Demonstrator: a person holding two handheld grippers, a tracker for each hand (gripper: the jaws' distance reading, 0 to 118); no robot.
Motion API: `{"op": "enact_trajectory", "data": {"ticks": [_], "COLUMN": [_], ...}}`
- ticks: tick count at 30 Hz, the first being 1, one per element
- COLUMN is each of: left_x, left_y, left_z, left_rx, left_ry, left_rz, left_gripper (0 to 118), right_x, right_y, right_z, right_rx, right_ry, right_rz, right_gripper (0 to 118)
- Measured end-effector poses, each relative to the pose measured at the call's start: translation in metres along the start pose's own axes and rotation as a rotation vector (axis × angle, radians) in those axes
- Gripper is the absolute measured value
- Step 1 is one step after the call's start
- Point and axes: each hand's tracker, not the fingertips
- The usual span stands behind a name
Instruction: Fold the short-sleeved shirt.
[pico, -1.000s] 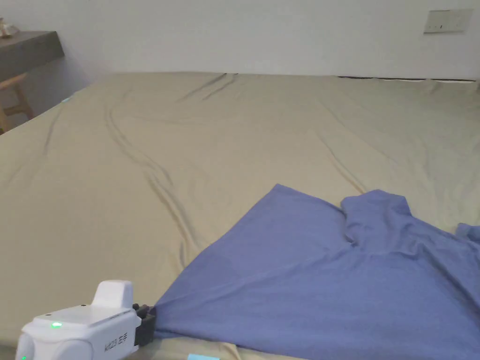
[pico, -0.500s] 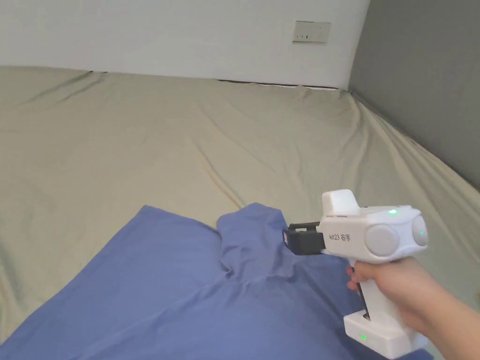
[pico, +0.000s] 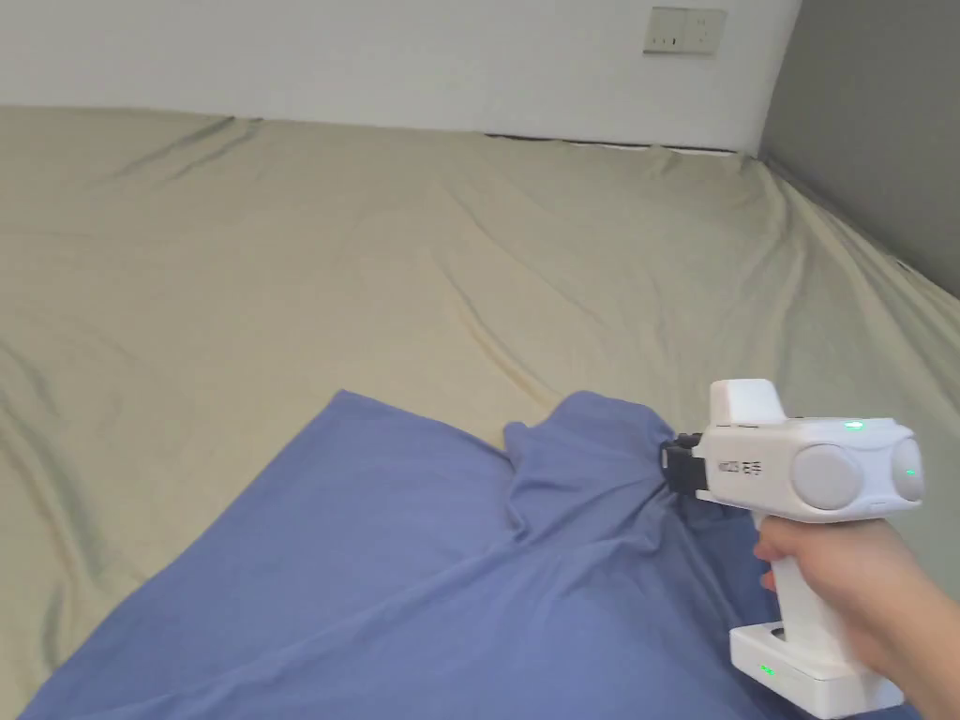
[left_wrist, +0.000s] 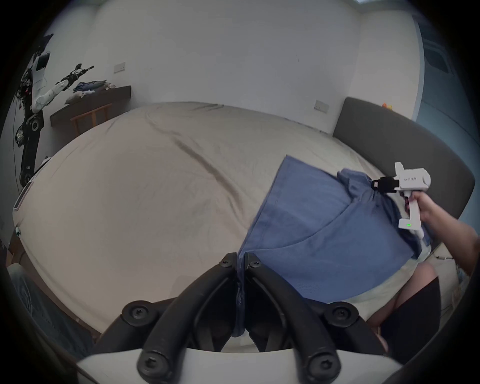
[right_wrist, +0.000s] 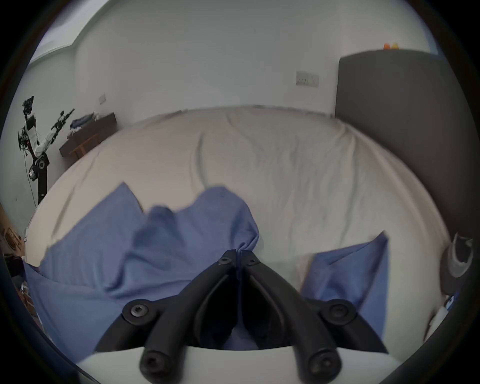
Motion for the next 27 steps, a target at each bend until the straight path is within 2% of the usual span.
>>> {"op": "enact_trajectory", "data": {"ticks": [2, 7, 10, 13, 14, 16, 21, 25, 27], "left_x": [0.0, 0.01, 0.017, 0.033, 0.037, 0.051, 0.08, 0.094, 0.101], "left_y": [0.013, 0.068, 0.11, 0.157, 0.17, 0.202, 0.268, 0.329, 0.36], "left_z": [0.012, 0.055, 0.081, 0.104, 0.107, 0.124, 0.157, 0.167, 0.165], "left_rx": [0.042, 0.211, 0.301, 0.382, 0.401, 0.455, 0.535, 0.563, 0.566], "left_ry": [-0.009, -0.011, -0.036, -0.042, -0.04, -0.048, -0.065, -0.056, -0.025], "left_rz": [-0.014, -0.063, -0.014, -0.067, -0.085, -0.116, -0.12, -0.124, -0.147], "left_gripper": [1, 1, 1, 1, 1, 1, 1, 1, 1], "right_x": [-0.002, 0.003, 0.022, 0.037, 0.041, 0.054, 0.065, 0.07, 0.074], "right_y": [0.015, 0.064, 0.094, 0.123, 0.131, 0.152, 0.198, 0.242, 0.267], "right_z": [0.037, 0.164, 0.236, 0.303, 0.321, 0.36, 0.42, 0.433, 0.43], "right_rx": [0.074, 0.293, 0.416, 0.525, 0.537, 0.612, 0.693, 0.752, 0.77], "right_ry": [0.015, -0.045, -0.083, -0.144, -0.165, -0.194, -0.241, -0.303, -0.318], "right_rz": [-0.006, 0.083, 0.078, 0.108, 0.087, 0.097, 0.062, 0.095, 0.074], "right_gripper": [2, 2, 2, 2, 2, 2, 2, 2, 2]}}
